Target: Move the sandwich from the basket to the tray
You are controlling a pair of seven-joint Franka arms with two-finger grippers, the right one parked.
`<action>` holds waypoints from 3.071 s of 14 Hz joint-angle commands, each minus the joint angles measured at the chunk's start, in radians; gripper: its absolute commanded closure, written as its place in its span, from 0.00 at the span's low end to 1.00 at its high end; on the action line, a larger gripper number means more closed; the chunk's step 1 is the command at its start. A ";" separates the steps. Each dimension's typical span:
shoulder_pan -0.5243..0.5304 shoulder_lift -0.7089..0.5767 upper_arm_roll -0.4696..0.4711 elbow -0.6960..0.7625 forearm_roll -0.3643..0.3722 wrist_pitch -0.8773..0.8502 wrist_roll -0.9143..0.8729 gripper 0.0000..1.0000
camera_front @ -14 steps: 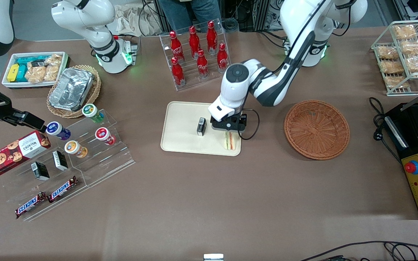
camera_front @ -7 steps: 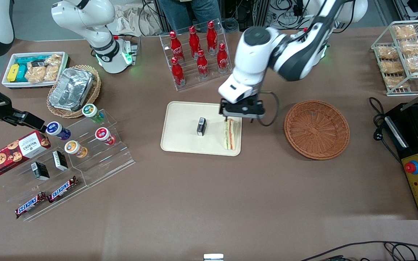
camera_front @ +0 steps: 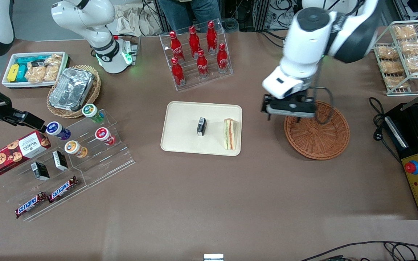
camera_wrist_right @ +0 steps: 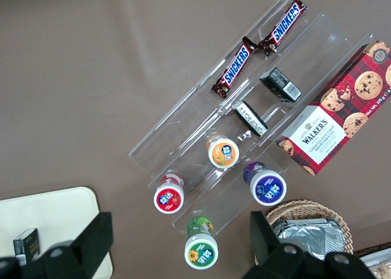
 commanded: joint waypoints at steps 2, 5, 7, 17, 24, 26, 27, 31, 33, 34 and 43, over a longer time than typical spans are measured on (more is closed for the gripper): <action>0.100 -0.015 -0.010 0.148 -0.049 -0.228 0.162 0.01; 0.209 -0.069 -0.027 0.154 -0.084 -0.255 0.236 0.01; 0.225 -0.113 -0.004 0.151 -0.106 -0.297 0.287 0.01; 0.217 -0.195 0.159 0.143 -0.188 -0.399 0.278 0.01; 0.210 -0.026 0.151 0.226 -0.190 -0.367 0.281 0.01; 0.210 -0.018 0.151 0.220 -0.192 -0.359 0.285 0.01; 0.210 -0.020 0.151 0.217 -0.190 -0.344 0.287 0.01; 0.210 -0.049 0.156 0.148 -0.190 -0.338 0.287 0.01; 0.210 -0.072 0.157 0.127 -0.188 -0.341 0.285 0.01; 0.210 -0.078 0.157 0.113 -0.190 -0.342 0.285 0.01; 0.211 -0.273 0.159 -0.140 -0.181 -0.247 0.287 0.01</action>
